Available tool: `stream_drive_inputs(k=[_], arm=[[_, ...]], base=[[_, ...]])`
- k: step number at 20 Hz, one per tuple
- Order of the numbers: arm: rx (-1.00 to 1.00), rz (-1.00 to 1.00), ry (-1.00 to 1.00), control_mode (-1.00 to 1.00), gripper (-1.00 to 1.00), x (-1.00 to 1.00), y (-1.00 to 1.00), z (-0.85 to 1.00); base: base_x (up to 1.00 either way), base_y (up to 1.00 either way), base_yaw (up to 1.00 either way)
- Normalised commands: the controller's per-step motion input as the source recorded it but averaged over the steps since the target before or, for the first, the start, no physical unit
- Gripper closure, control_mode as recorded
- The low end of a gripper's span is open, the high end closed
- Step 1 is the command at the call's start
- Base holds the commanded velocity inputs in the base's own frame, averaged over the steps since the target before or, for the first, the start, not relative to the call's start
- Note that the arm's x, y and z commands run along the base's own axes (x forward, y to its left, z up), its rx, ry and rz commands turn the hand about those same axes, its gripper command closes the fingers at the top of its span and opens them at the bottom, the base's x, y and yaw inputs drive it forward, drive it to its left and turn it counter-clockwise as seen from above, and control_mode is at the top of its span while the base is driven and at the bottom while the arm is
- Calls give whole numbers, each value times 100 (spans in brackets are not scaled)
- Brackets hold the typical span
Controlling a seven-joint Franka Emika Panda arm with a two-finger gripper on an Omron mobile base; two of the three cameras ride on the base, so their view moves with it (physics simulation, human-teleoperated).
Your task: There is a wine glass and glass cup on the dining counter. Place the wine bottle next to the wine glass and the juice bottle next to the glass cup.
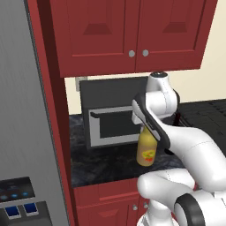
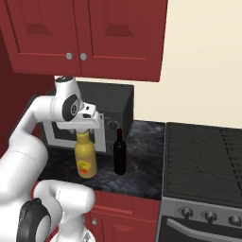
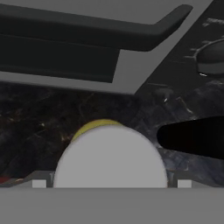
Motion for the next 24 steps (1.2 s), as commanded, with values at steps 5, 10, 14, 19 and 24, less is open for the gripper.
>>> stream_drive_inputs(k=[5, 10, 14, 19, 24], arm=[[0, 0, -2, -100, 100, 0, 3, -10], [0, 0, 0, -100, 100, 0, 3, -11], [2, 0, 0, -100, 100, -7, 0, -3], [8, 0, -1, -100, 100, -16, 0, 26], [2, 0, -1, -100, 100, -20, 3, 43]], base=[[0, 0, 0], [0, 0, 0], [0, 0, 0], [0, 0, 0], [0, 0, 0]])
